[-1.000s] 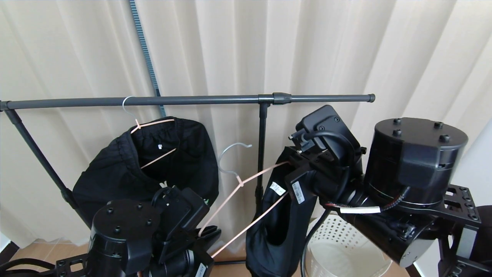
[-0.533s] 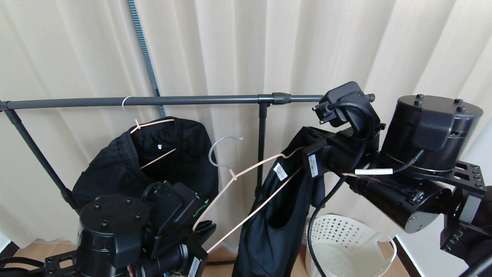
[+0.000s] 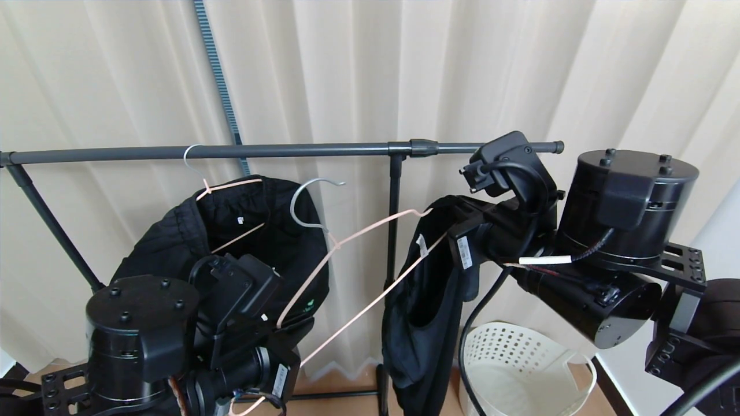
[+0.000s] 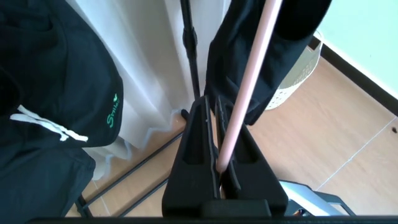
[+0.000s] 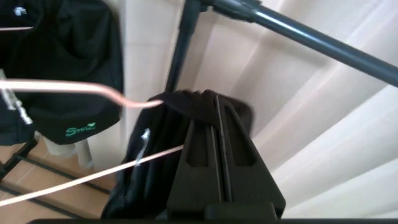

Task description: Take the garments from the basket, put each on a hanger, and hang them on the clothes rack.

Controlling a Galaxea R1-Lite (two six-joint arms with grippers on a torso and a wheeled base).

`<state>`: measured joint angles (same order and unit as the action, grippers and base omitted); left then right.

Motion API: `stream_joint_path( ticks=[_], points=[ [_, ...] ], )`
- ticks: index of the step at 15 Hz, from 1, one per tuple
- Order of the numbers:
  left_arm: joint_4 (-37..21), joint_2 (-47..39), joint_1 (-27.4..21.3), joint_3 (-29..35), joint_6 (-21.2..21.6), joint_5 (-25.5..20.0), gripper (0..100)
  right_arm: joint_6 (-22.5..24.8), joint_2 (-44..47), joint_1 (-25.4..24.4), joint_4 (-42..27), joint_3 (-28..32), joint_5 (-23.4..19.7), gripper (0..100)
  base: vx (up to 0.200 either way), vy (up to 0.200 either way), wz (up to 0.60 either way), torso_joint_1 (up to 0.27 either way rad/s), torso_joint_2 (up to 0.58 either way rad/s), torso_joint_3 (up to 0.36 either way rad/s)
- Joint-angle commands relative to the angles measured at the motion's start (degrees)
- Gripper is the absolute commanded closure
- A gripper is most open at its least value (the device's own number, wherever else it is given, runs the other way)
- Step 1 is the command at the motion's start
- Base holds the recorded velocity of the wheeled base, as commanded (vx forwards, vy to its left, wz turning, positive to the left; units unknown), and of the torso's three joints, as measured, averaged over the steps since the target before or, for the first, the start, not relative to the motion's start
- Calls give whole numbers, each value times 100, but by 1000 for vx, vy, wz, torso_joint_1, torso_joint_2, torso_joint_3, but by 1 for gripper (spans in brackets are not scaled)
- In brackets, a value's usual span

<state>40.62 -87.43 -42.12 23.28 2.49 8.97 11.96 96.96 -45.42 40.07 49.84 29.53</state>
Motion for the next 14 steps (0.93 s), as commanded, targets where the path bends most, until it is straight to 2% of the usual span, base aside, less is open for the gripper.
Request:
stream_joint_path(
  ticks=[1,6,11,14],
  points=[
    [7,-11,37,36,-3,8,100,-1,24,-274,-8,-106,9,100,0,0,0,0,0,0],
    [-1,-37,2,1,-3,-10,100,-9,33,-643,27,-211,27,100,0,0,0,0,0,0],
    [-1,-99,-104,-43,15,-18,100,-466,-90,-1223,27,-211,1,100,0,0,0,0,0,0],
    [-1,-99,-191,-52,15,-18,100,-704,-90,-1294,36,-150,-79,100,0,0,0,0,0,0]
  ],
)
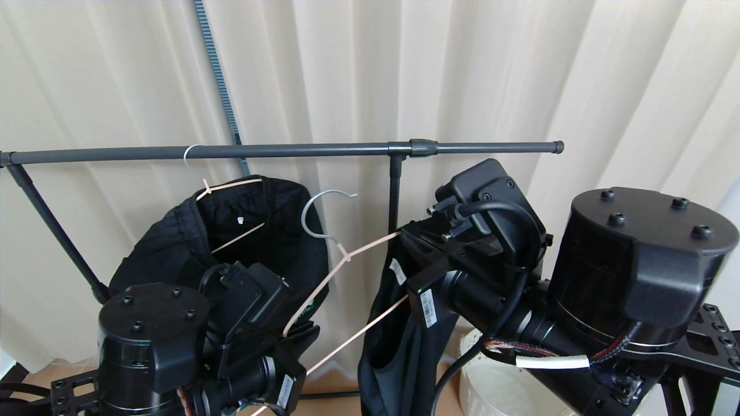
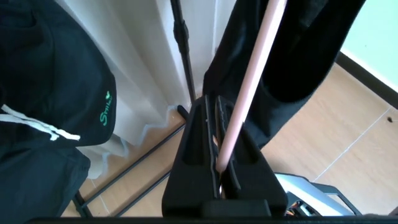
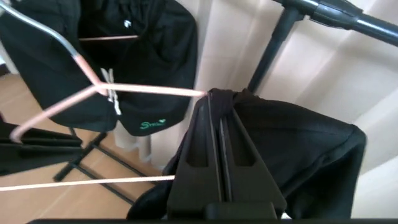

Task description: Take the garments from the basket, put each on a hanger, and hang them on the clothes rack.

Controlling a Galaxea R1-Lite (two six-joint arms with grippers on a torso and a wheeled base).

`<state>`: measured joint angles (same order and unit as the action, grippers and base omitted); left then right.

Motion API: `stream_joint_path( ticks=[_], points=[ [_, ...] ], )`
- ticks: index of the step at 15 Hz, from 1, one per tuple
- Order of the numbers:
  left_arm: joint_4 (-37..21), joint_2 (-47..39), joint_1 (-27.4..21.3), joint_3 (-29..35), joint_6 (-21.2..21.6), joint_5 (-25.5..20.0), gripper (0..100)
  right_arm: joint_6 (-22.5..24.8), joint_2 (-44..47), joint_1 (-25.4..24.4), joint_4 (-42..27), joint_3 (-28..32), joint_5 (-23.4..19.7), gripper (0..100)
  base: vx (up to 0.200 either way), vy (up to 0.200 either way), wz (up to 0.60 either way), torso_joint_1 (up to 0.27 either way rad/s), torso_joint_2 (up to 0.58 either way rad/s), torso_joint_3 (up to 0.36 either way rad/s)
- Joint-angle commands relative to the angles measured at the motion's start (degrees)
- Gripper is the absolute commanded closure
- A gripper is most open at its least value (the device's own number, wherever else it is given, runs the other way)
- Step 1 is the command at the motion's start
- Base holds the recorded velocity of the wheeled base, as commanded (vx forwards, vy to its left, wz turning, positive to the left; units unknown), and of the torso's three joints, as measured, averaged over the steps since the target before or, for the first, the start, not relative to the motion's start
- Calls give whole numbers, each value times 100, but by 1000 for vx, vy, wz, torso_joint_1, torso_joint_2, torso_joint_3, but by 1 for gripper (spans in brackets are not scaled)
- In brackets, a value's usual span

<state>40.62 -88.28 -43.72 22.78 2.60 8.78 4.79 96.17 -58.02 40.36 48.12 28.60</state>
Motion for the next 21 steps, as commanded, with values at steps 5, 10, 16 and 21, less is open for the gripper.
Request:
stream_joint_path(
  ticks=[5,10,16,21],
  points=[
    [7,4,-111,-72,4,-8,100,-549,-151,-193,-2,66,-663,100,0,0,0,0,0,0],
    [210,13,-120,-160,13,-8,100,-883,-345,-307,7,-48,-1181,100,0,0,0,0,0,0],
    [280,110,-234,-213,13,-8,100,-866,-292,-307,7,-57,-1146,100,0,0,0,0,0,0],
    [280,215,-234,-204,13,-8,100,-813,-327,-272,-2,-66,-1137,0,0,0,0,0,0,0]
  ],
)
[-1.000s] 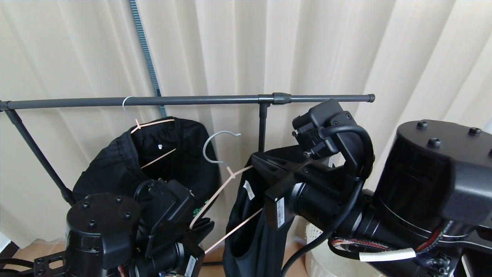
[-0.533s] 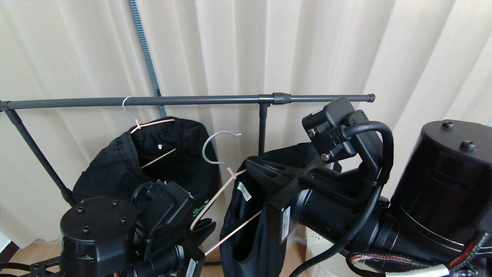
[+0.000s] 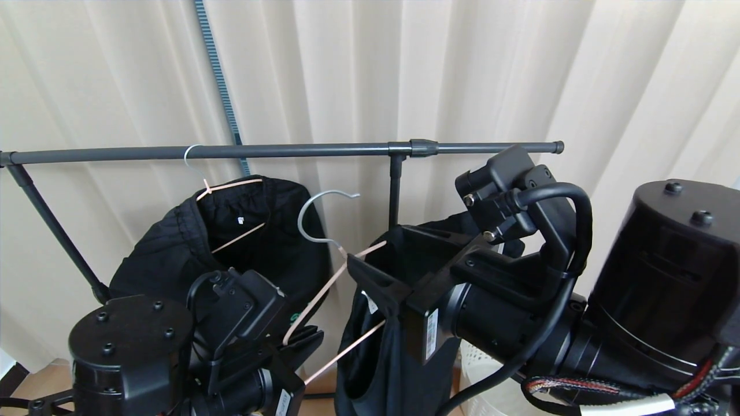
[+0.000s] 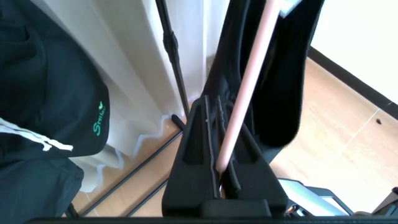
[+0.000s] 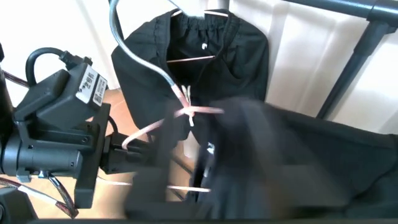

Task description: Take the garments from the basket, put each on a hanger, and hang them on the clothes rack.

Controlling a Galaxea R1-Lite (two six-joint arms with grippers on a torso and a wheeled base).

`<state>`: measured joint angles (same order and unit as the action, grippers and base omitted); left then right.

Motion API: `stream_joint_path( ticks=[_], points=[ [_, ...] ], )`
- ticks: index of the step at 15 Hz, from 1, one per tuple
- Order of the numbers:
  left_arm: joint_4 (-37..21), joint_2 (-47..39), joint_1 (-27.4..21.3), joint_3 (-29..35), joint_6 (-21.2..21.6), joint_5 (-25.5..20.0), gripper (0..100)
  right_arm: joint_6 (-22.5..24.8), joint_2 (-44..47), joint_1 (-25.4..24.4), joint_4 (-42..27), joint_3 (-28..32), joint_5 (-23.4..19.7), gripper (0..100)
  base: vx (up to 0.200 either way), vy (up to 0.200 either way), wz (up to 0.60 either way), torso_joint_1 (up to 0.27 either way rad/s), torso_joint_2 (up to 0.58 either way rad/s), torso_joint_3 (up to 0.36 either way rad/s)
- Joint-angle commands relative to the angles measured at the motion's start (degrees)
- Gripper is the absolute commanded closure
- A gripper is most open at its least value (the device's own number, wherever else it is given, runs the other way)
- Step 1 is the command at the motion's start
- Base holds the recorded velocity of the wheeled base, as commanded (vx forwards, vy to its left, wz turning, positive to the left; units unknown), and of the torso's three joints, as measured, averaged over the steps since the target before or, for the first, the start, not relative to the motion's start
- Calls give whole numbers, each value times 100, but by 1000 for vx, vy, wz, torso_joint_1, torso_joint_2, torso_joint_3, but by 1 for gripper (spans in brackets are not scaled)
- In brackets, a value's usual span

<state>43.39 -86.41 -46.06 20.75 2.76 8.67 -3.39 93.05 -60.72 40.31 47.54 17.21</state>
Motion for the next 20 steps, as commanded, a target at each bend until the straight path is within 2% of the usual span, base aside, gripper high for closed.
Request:
stream_joint_path(
  ticks=[1,7,14,20],
  points=[
    [3,27,0,-1,-3,3,100,66,-24,8,3,-8,1,0,0,0,0,0,0,0],
    [3,1,18,-9,-12,-5,100,119,-437,166,-59,-79,-87,0,0,0,0,0,0,0],
    [3,-17,27,-9,-21,-5,100,75,-288,-555,12,-193,-95,0,0,0,0,0,0,0],
    [3,-17,9,-27,-12,-5,100,-215,-173,-739,12,-158,-104,0,0,0,0,0,0,0]
  ],
)
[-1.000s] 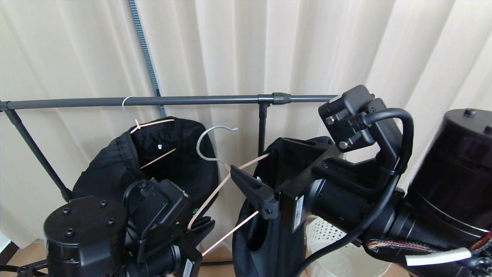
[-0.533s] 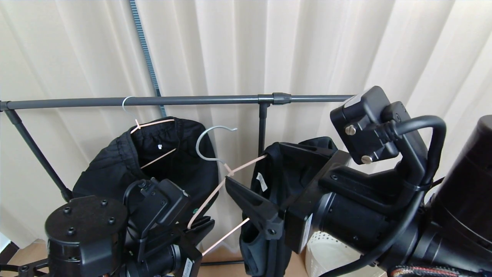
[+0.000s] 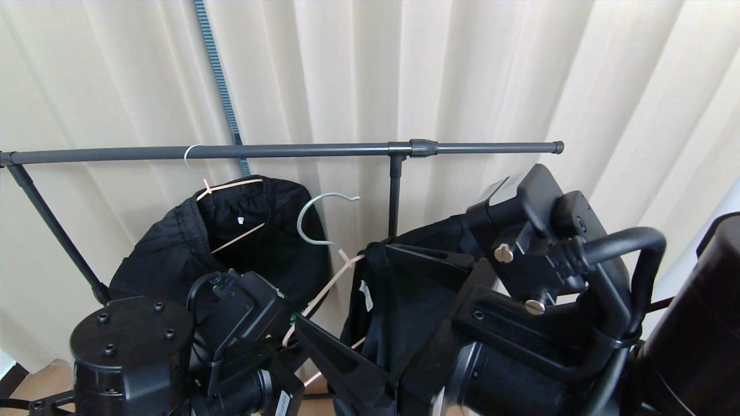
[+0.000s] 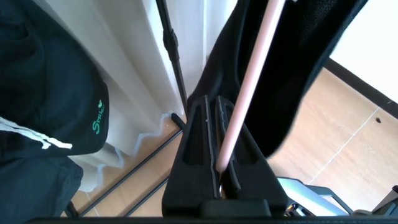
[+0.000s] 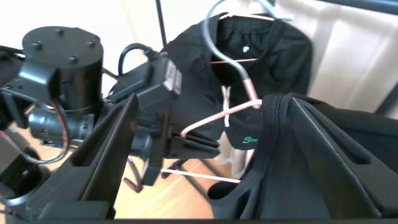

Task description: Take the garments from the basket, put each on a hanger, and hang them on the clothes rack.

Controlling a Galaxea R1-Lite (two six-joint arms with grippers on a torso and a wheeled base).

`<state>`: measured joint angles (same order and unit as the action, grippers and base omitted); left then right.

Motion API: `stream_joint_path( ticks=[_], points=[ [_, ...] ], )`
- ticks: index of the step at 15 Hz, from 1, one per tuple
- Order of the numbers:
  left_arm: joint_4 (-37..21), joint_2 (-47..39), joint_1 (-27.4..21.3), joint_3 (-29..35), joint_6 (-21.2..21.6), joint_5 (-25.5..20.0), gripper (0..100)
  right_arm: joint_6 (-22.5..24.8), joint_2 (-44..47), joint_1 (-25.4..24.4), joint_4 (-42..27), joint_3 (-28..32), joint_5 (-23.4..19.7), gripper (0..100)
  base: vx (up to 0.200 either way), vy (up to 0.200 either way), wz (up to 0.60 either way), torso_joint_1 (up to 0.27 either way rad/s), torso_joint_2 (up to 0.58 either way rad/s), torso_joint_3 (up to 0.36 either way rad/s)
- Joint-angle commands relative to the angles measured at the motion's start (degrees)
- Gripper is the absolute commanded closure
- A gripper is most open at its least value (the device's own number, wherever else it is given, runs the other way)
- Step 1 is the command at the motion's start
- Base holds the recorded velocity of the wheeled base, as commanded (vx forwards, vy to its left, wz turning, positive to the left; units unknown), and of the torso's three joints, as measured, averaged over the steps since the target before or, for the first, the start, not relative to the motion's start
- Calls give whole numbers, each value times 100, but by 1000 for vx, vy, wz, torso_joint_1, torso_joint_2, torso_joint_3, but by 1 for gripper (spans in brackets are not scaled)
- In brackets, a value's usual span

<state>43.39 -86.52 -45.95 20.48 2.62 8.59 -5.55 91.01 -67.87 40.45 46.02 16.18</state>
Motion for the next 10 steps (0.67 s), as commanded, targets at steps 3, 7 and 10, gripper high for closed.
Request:
stream_joint_path(
  ticks=[3,7,10],
  points=[
    [12,21,7,0,2,2,100,10,48,-34,-2,-32,8,0,0,0,0,0,0,0],
    [179,30,33,0,-16,2,100,19,48,-95,-37,-93,8,0,0,0,0,0,0,0],
    [179,30,51,0,-104,-7,100,27,22,-139,-46,-155,17,0,0,0,0,0,0,0]
  ],
)
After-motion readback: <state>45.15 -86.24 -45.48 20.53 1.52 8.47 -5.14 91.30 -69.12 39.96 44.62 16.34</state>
